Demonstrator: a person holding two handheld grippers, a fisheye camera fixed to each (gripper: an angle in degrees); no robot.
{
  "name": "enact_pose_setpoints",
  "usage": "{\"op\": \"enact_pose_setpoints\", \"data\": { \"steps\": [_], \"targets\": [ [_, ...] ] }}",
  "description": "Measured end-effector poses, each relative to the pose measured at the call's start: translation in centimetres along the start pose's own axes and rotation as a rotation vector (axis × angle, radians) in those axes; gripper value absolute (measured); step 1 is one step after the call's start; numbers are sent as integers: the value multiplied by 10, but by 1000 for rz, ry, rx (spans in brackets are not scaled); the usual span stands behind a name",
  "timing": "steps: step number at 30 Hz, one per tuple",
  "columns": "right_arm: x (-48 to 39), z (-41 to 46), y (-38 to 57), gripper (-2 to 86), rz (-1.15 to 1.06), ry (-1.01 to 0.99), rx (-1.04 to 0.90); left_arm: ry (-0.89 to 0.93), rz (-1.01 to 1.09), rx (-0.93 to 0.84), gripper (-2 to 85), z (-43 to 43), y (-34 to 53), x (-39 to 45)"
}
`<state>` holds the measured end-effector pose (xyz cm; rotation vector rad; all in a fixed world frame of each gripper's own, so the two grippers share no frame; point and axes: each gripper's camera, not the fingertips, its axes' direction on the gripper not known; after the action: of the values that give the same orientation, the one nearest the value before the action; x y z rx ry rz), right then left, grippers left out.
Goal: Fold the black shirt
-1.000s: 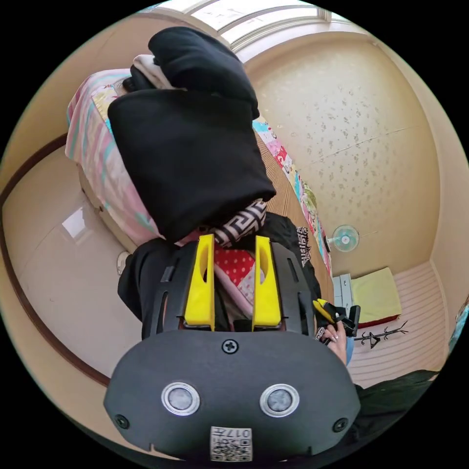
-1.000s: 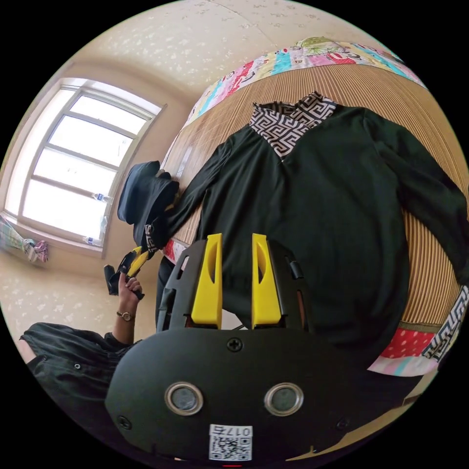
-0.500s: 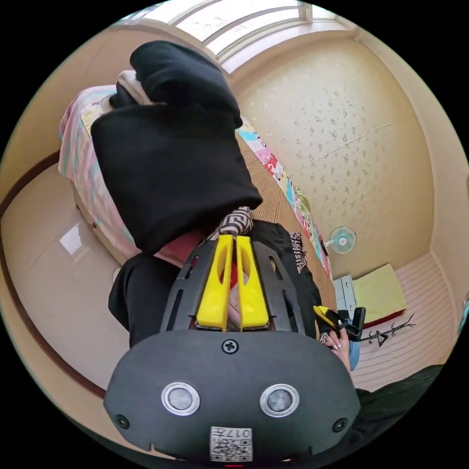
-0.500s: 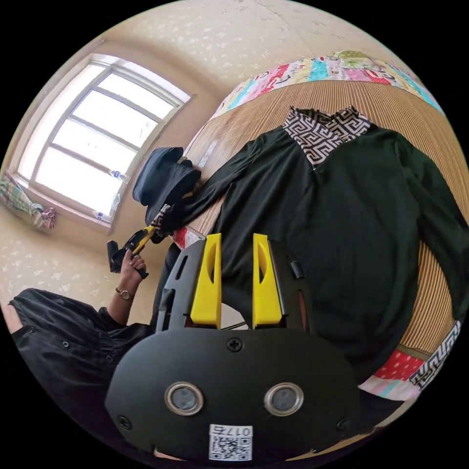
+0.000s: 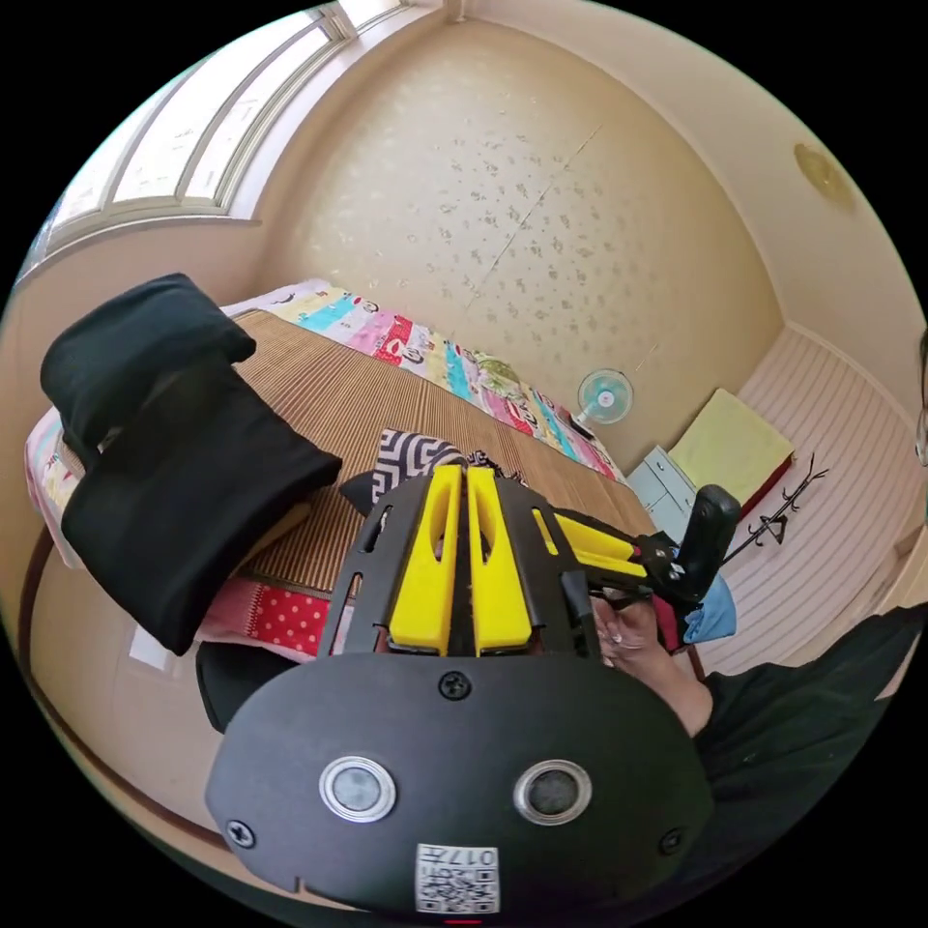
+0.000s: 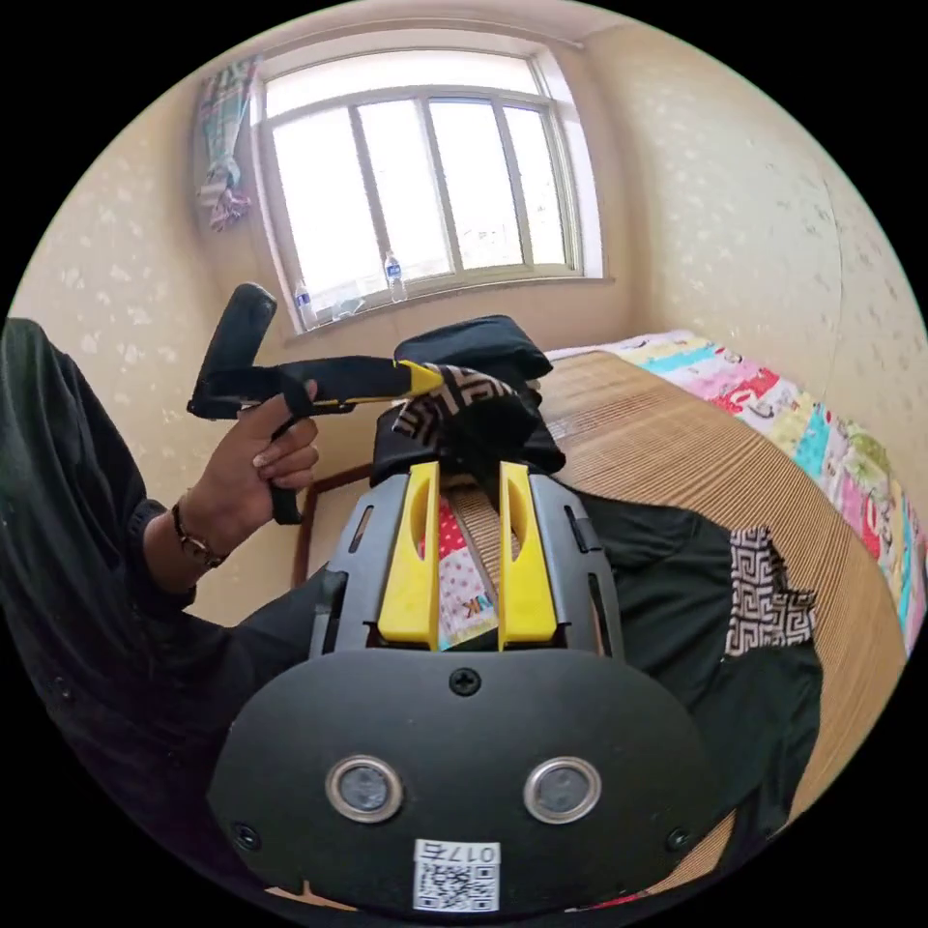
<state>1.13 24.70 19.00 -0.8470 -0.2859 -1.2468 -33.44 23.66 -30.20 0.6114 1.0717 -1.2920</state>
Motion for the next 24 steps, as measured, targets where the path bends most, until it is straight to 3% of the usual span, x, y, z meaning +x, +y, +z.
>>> {"op": "enact_pose_setpoints", "data": {
  "steps": [3,11,16,20,22,24],
  "targets": [
    [-49,26,-18,93,-125,140,-15,59,-116,-1,-9,1,9,-19],
    [-123,74,-37,78,-364,345,-30,23,-141,24,-9,-19,17,-40],
    [-120,89,-61,44,-400,223,-21,-27,-158,81,-1,-35,18,-55],
    [-69,88,-78,31,-341,91,29,-29,-137,155,-5,-56,21,-68],
    [-20,73,-84,29,-212,81,100,-43,-138,139,-6,-58,22,-75],
    [73,34,-81,29,70,39,232,-54,-134,102,-6,-52,27,-82]
  ]
}}
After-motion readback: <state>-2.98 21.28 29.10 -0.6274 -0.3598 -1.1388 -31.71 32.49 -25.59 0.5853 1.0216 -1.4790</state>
